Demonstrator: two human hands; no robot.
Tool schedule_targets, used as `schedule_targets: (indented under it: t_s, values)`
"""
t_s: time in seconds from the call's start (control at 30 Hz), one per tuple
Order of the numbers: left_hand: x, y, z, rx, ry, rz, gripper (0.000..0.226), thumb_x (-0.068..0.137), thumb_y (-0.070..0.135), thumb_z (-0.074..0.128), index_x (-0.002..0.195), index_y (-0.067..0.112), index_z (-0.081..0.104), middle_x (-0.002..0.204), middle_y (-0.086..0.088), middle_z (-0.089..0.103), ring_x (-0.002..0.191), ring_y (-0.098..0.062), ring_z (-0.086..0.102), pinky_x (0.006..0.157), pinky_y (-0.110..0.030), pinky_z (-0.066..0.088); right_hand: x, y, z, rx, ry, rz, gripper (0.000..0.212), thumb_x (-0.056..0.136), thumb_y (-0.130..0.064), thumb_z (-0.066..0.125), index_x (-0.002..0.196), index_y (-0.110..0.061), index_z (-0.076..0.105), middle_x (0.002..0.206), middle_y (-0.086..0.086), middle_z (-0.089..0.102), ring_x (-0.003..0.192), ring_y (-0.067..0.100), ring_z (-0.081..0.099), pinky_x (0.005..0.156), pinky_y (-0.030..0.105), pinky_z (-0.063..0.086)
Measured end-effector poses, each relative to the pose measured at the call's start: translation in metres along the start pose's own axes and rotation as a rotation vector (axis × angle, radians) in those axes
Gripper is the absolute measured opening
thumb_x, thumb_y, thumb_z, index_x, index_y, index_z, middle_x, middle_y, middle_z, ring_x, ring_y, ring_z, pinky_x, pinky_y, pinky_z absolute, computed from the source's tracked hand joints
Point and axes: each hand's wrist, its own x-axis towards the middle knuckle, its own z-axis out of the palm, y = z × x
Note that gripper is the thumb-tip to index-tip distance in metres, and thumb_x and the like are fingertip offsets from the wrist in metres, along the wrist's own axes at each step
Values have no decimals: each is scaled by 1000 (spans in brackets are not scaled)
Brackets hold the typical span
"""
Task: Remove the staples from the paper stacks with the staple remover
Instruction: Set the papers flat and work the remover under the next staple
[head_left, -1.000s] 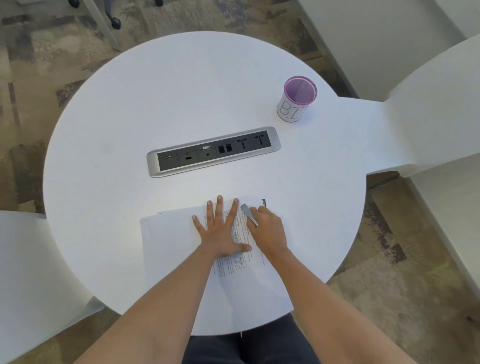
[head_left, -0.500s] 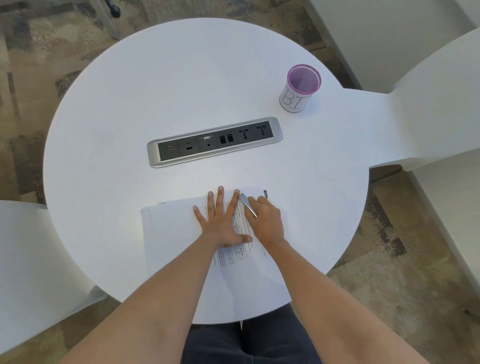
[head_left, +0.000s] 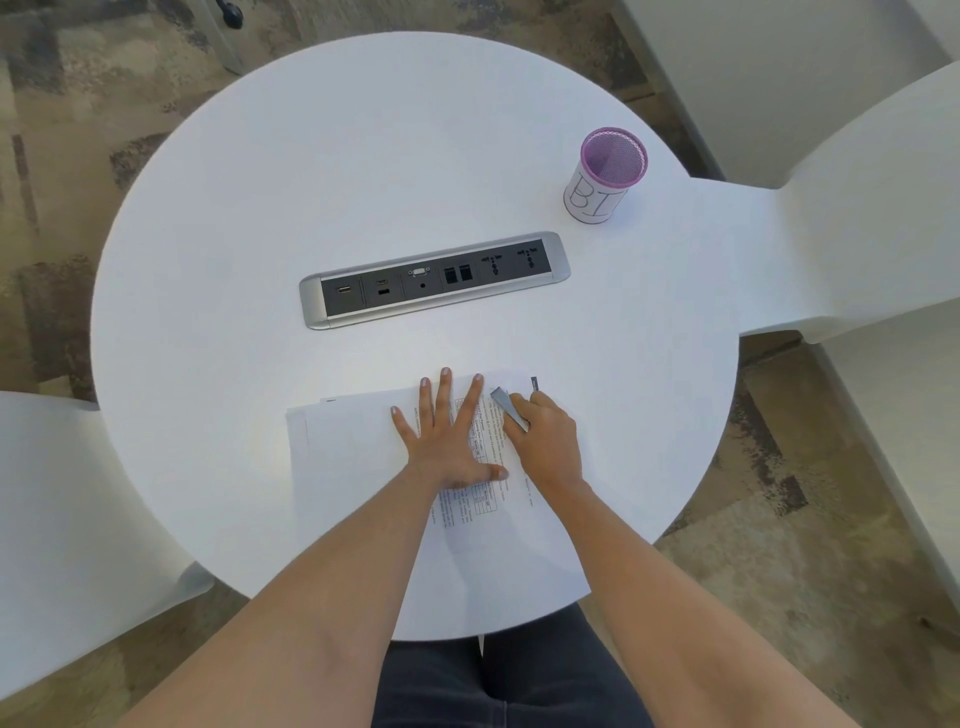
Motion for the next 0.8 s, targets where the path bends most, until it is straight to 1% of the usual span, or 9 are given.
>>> schedule_targets:
  t_s: [0.07, 0.17, 0.33, 0.47, 0.53, 0.6, 0.7, 0.73, 0.8]
  values:
    - [-1, 0, 0, 4, 1, 2, 135, 59, 80, 67, 128, 52, -45, 131, 9, -62, 128, -22, -52, 102, -68, -25, 3, -1, -2, -41, -23, -21, 15, 91, -11, 57, 77, -5, 59, 66, 0, 39, 58, 17, 39, 53, 28, 33]
    - [0, -1, 1, 7, 4, 2, 135, 58, 81, 66, 127, 52, -46, 130, 9, -63, 128, -23, -52, 102, -68, -24, 5, -6, -3, -82, -53, -32, 15, 92, -11, 55, 79, -3, 58, 68, 3, 41, 59, 19, 40, 56, 32, 36]
    - [1, -1, 2, 13, 12, 4, 135, 57, 84, 64, 123, 52, -49, 133, 8, -62, 125, -23, -54, 102, -69, -24, 2, -14, 3, -38, -38, 52, 17, 91, -9, 54, 75, -2, 56, 69, 2, 42, 60, 18, 39, 55, 28, 28]
    - [1, -2, 2, 17, 12, 9, 135, 56, 85, 63, 123, 52, -50, 131, 8, -63, 123, -23, -56, 101, -69, -25, 1, -15, 7, -21, -23, 70, 16, 92, -8, 53, 77, -2, 55, 71, 1, 42, 60, 17, 39, 56, 27, 29]
    - [0, -3, 2, 19, 14, 9, 135, 57, 84, 63, 123, 52, -50, 130, 8, -63, 122, -23, -56, 100, -69, -25, 1, -10, 4, -50, -30, 23, 14, 93, -10, 53, 82, -3, 58, 72, 1, 42, 62, 19, 42, 56, 28, 30]
    - [0, -3, 1, 14, 15, 11, 135, 57, 83, 64, 122, 53, -50, 129, 9, -64, 120, -22, -58, 100, -68, -26, 5, -5, -2, -91, -58, -75, 12, 94, -13, 55, 94, -4, 64, 75, 5, 48, 65, 23, 49, 57, 30, 34]
    - [0, -3, 1, 14, 19, 11, 135, 57, 82, 65, 121, 53, -51, 128, 10, -65, 121, -22, -57, 100, -68, -26, 17, 0, -10, -161, -124, -219, 21, 94, -15, 58, 110, -7, 67, 83, 10, 58, 73, 29, 57, 61, 35, 43]
    - [0, -3, 2, 10, 21, 11, 136, 57, 82, 66, 121, 53, -51, 128, 10, -65, 122, -21, -56, 100, -68, -26, 20, 1, -11, -165, -124, -236, 22, 93, -16, 58, 112, -9, 67, 82, 9, 58, 72, 27, 56, 61, 34, 42]
    - [0, -3, 2, 2, 24, 11, 137, 56, 82, 67, 122, 53, -50, 128, 11, -64, 121, -21, -57, 100, -67, -27, 21, 4, -13, -97, -56, -194, 18, 92, -17, 59, 108, -15, 68, 73, -1, 49, 62, 17, 48, 54, 27, 34]
